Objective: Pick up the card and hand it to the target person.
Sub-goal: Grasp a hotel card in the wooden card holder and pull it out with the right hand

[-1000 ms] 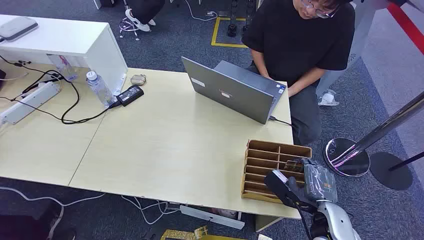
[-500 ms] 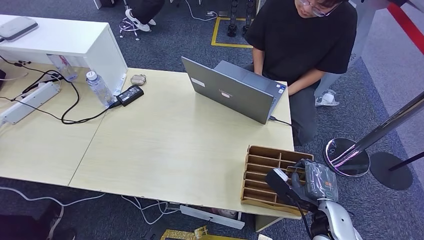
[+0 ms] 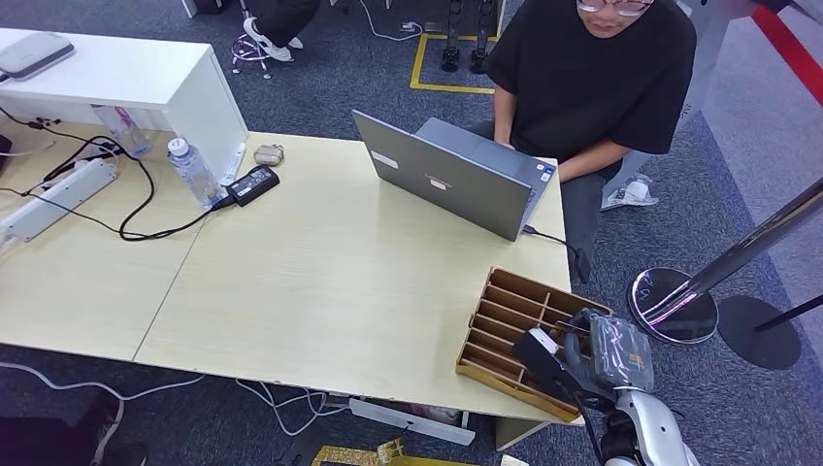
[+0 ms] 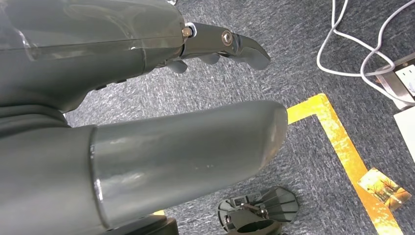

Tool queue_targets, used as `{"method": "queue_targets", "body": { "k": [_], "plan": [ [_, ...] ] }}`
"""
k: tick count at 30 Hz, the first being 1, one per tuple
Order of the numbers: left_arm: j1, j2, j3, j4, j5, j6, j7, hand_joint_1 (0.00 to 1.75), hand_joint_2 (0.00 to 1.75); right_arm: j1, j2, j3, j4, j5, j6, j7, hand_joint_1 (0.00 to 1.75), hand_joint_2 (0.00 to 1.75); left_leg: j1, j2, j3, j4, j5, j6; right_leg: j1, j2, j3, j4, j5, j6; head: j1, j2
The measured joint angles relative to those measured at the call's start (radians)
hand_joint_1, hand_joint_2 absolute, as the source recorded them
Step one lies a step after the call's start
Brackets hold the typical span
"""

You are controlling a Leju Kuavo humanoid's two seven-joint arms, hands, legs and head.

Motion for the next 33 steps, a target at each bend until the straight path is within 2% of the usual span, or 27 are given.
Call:
{"method": "queue_targets", "body": {
  "k": [18, 30, 33],
  "plan": [
    [-0.003, 0.000, 0.000, 0.000, -0.001, -0.004, -0.004, 0.00, 0.00, -0.006, 0.002, 0.000, -0.003, 0.004, -0.019, -0.011, 1.41, 1.75, 0.000, 0.000, 0.000, 0.000, 0.000, 0.000, 0.000, 0.000, 0.000, 0.000, 0.000, 0.000, 0.000, 0.000],
    [-0.004, 0.000, 0.000, 0.000, -0.001, -0.008, -0.005, 0.00, 0.00, -0.044, 0.001, 0.000, -0.106, 0.057, 0.008, 0.005, 1.28, 1.75, 0.000, 0.000, 0.000, 0.000, 0.000, 0.000, 0.000, 0.000, 0.000, 0.000, 0.000, 0.000, 0.000, 0.000],
    [-0.004, 0.000, 0.000, 0.000, -0.001, -0.008, -0.005, 0.00, 0.00, -0.057, -0.002, 0.000, -0.136, 0.063, 0.016, 0.009, 1.30, 1.75, 0.000, 0.000, 0.000, 0.000, 0.000, 0.000, 0.000, 0.000, 0.000, 0.000, 0.000, 0.000, 0.000, 0.000]
  ]
}}
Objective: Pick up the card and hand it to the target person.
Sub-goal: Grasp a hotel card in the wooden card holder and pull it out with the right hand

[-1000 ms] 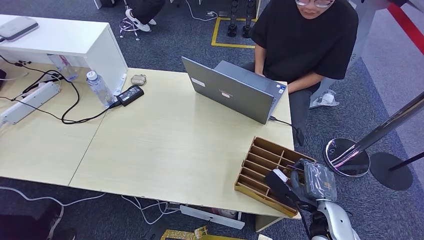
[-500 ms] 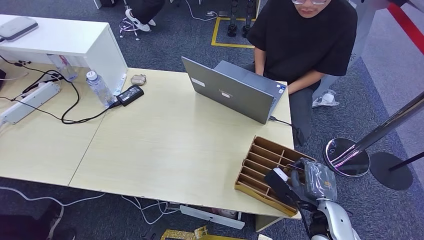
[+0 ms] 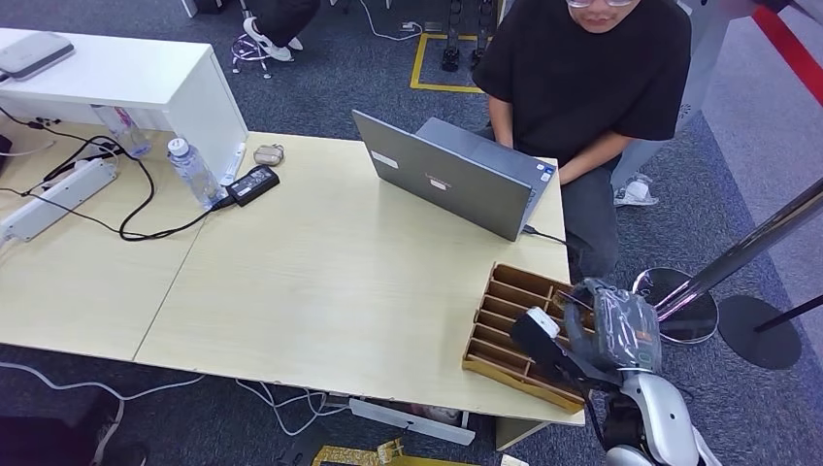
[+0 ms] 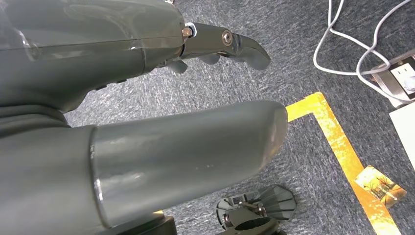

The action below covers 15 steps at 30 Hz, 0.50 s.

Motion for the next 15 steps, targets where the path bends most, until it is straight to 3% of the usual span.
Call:
{"method": "queue_targets", "body": {
  "k": [6, 15],
  "plan": [
    [-0.001, 0.000, 0.000, 0.000, 0.000, -0.001, 0.001, 0.00, 0.00, -0.025, -0.006, -0.001, -0.041, 0.005, 0.009, 0.002, 1.42, 1.75, 0.000, 0.000, 0.000, 0.000, 0.000, 0.000, 0.000, 0.000, 0.000, 0.000, 0.000, 0.000, 0.000, 0.000],
    [-0.005, -0.003, -0.004, 0.000, -0.012, -0.008, 0.010, 0.00, 0.00, -0.091, -0.031, -0.015, -0.079, 0.041, 0.010, 0.021, 1.36, 1.75, 0.000, 0.000, 0.000, 0.000, 0.000, 0.000, 0.000, 0.000, 0.000, 0.000, 0.000, 0.000, 0.000, 0.000]
  ]
}}
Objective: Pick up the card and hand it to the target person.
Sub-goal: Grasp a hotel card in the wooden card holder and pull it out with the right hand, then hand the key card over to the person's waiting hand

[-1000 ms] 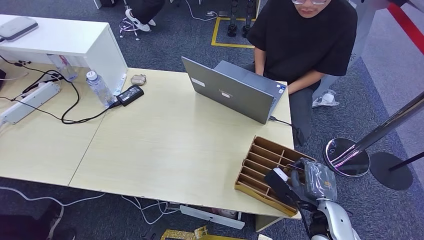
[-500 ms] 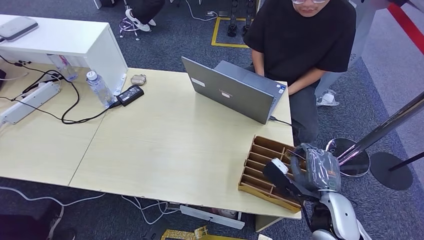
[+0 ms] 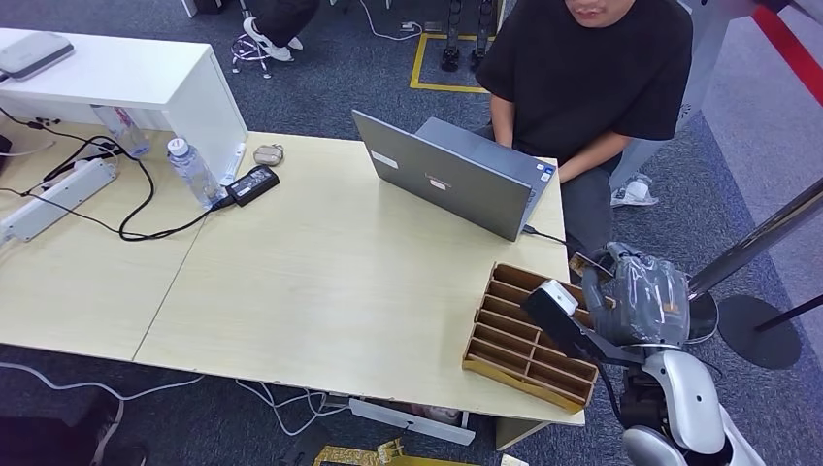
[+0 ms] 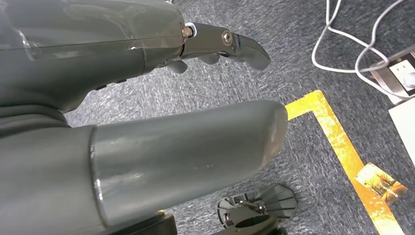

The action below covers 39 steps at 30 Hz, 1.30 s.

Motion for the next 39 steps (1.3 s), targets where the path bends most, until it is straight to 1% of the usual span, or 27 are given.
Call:
{"method": "queue_targets", "body": {
  "k": [10, 16, 28, 39],
  "plan": [
    [-0.016, -0.008, -0.017, 0.000, -0.025, -0.016, 0.017, 0.00, 0.00, -0.092, -0.026, -0.009, 0.007, 0.003, 0.030, 0.013, 1.38, 1.75, 0.000, 0.000, 0.000, 0.000, 0.000, 0.000, 0.000, 0.000, 0.000, 0.000, 0.000, 0.000, 0.000, 0.000],
    [-0.026, -0.013, -0.029, 0.000, -0.035, -0.024, 0.026, 0.00, 0.00, -0.127, -0.035, -0.011, 0.057, -0.014, 0.030, 0.026, 1.39, 1.75, 0.000, 0.000, 0.000, 0.000, 0.000, 0.000, 0.000, 0.000, 0.000, 0.000, 0.000, 0.000, 0.000, 0.000],
    [-0.030, -0.017, -0.044, 0.000, -0.043, -0.028, 0.034, 0.00, 0.00, -0.136, -0.041, -0.010, 0.159, -0.035, 0.004, 0.031, 1.37, 1.75, 0.000, 0.000, 0.000, 0.000, 0.000, 0.000, 0.000, 0.000, 0.000, 0.000, 0.000, 0.000, 0.000, 0.000],
    [-0.032, -0.017, -0.053, 0.000, -0.046, -0.028, 0.034, 0.00, 0.00, -0.136, -0.041, -0.010, 0.210, -0.032, 0.002, 0.031, 1.36, 1.75, 0.000, 0.000, 0.000, 0.000, 0.000, 0.000, 0.000, 0.000, 0.000, 0.000, 0.000, 0.000, 0.000, 0.000]
  ]
}}
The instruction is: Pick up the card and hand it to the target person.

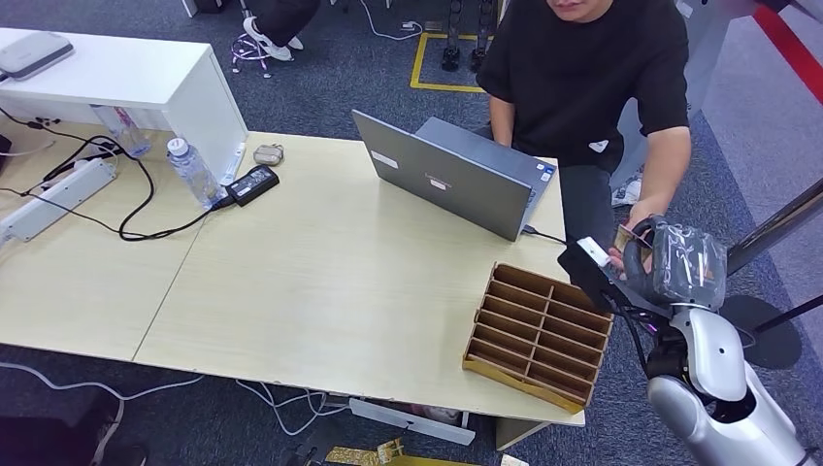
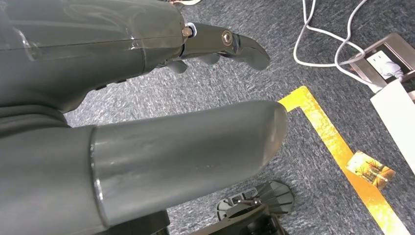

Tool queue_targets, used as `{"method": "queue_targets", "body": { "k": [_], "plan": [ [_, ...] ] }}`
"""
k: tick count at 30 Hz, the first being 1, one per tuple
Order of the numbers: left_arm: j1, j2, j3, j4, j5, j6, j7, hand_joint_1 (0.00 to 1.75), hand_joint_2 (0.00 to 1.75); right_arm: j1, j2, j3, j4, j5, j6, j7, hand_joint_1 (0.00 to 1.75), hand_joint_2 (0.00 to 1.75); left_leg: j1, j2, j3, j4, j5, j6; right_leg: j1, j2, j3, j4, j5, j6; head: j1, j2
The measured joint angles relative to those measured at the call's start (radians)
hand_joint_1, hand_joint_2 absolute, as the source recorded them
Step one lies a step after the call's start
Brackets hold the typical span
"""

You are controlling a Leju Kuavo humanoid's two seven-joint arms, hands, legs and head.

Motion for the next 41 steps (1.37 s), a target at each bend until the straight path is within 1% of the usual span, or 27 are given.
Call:
{"method": "queue_targets", "body": {
  "k": [7, 11, 13, 14, 15, 17, 18, 23, 26, 28, 31, 35, 40, 41],
  "plan": [
    [-0.003, 0.000, -0.001, 0.000, 0.000, -0.001, 0.000, 0.00, 0.00, 0.000, 0.000, 0.000, 0.015, 0.000, 0.000, 0.000, 1.34, 1.75, 0.000, 0.000, 0.000, 0.000, 0.000, 0.000, 0.000, 0.000, 0.000, 0.000, 0.000, 0.000, 0.000, 0.000],
    [-0.004, 0.000, -0.002, 0.000, 0.000, -0.001, 0.001, 0.00, 0.00, 0.000, 0.000, 0.001, 0.025, 0.003, 0.004, 0.000, 1.28, 1.75, 0.000, 0.000, 0.000, 0.000, 0.000, 0.000, 0.000, 0.000, 0.000, 0.000, 0.000, 0.000, 0.000, 0.000],
    [-0.004, 0.000, -0.002, 0.000, 0.000, -0.001, 0.002, 0.00, 0.00, 0.000, 0.000, 0.002, 0.030, 0.016, 0.013, 0.000, 1.13, 1.75, 0.000, 0.000, 0.000, 0.000, 0.000, 0.000, 0.000, 0.000, 0.000, 0.000, 0.000, 0.000, 0.000, 0.000],
    [-0.004, 0.000, -0.002, 0.000, 0.000, -0.001, 0.002, 0.00, 0.00, 0.000, -0.001, 0.005, 0.033, 0.026, 0.020, 0.000, 0.89, 1.75, 0.000, 0.000, 0.000, 0.000, 0.000, 0.000, 0.000, 0.000, 0.000, 0.000, 0.000, 0.000, 0.000, 0.000],
    [-0.004, 0.000, -0.002, 0.000, 0.000, -0.001, 0.002, 0.00, 0.00, 0.000, -0.002, 0.007, 0.036, 0.037, 0.030, 0.000, 0.59, 1.75, 0.000, 0.000, 0.000, 0.000, 0.000, 0.000, 0.000, 0.000, 0.000, 0.000, 0.000, 0.000, 0.000, 0.000],
    [-0.005, 0.000, -0.004, 0.000, 0.000, -0.001, 0.003, 0.00, 0.00, -0.001, -0.005, 0.010, 0.041, 0.053, 0.052, 0.000, 0.09, 1.75, 0.000, 0.000, 0.000, 0.000, 0.000, 0.000, 0.000, 0.000, 0.000, 0.000, 0.000, 0.000, 0.000, 0.000],
    [-0.005, 0.000, -0.004, 0.000, 0.000, -0.001, 0.003, 0.00, 0.00, -0.001, -0.005, 0.011, 0.043, 0.057, 0.064, 0.000, 0.00, 1.75, 0.000, 0.000, 0.000, 0.000, 0.000, 0.000, 0.000, 0.000, 0.000, 0.000, 0.000, 0.000, 0.000, 0.000],
    [-0.005, 0.000, -0.008, 0.000, -0.001, -0.001, 0.003, 0.00, 0.00, 0.000, -0.006, 0.016, 0.055, 0.057, 0.103, 0.000, 0.00, 1.75, 0.000, 0.000, 0.000, 0.000, 0.000, 0.000, 0.000, 0.000, 0.000, 0.000, 0.000, 0.000, 0.000, 0.000],
    [-0.005, 0.000, -0.008, 0.000, -0.001, -0.001, 0.002, 0.00, 0.00, 0.000, -0.006, 0.016, 0.061, 0.053, 0.089, 0.000, 0.00, 1.75, 0.000, 0.000, 0.000, 0.000, 0.000, 0.000, 0.000, 0.000, 0.000, 0.000, 0.000, 0.000, 0.000, 0.000],
    [-0.005, 0.000, -0.009, 0.000, -0.001, -0.001, 0.002, 0.00, 0.00, 0.001, -0.006, 0.016, 0.065, 0.053, 0.063, 0.000, 0.00, 1.75, 0.000, 0.000, 0.000, 0.000, 0.000, 0.000, 0.000, 0.000, 0.000, 0.000, 0.000, 0.000, 0.000, 0.000],
    [-0.005, 0.000, -0.009, 0.000, -0.001, 0.000, 0.002, 0.00, 0.00, 0.006, -0.005, 0.015, 0.066, 0.070, -0.005, -0.001, 0.00, 1.75, 0.000, 0.000, 0.000, 0.000, 0.000, 0.000, 0.000, 0.000, 0.000, 0.000, 0.000, 0.000, 0.000, 0.000],
    [-0.004, 0.000, -0.009, 0.000, -0.001, 0.000, 0.002, 0.00, 0.00, 0.021, -0.003, 0.013, 0.064, 0.127, -0.107, -0.010, 0.00, 1.75, 0.000, 0.000, 0.000, 0.000, 0.000, 0.000, 0.000, 0.000, 0.000, 0.000, 0.000, 0.000, 0.000, 0.000],
    [-0.001, 0.000, -0.009, 0.000, 0.002, 0.002, 0.000, 0.00, 0.00, 0.064, 0.012, -0.003, 0.035, 0.190, -0.285, -0.042, 0.00, 1.75, 0.000, 0.000, 0.000, 0.000, 0.000, 0.000, 0.000, 0.000, 0.000, 0.000, 0.000, 0.000, 0.000, 0.000],
    [0.000, 0.000, -0.009, 0.000, 0.002, 0.002, 0.000, 0.00, 0.00, 0.069, 0.015, -0.006, 0.030, 0.192, -0.302, -0.046, 0.00, 1.75, 0.000, 0.000, 0.000, 0.000, 0.000, 0.000, 0.000, 0.000, 0.000, 0.000, 0.000, 0.000, 0.000, 0.000]
  ]
}}
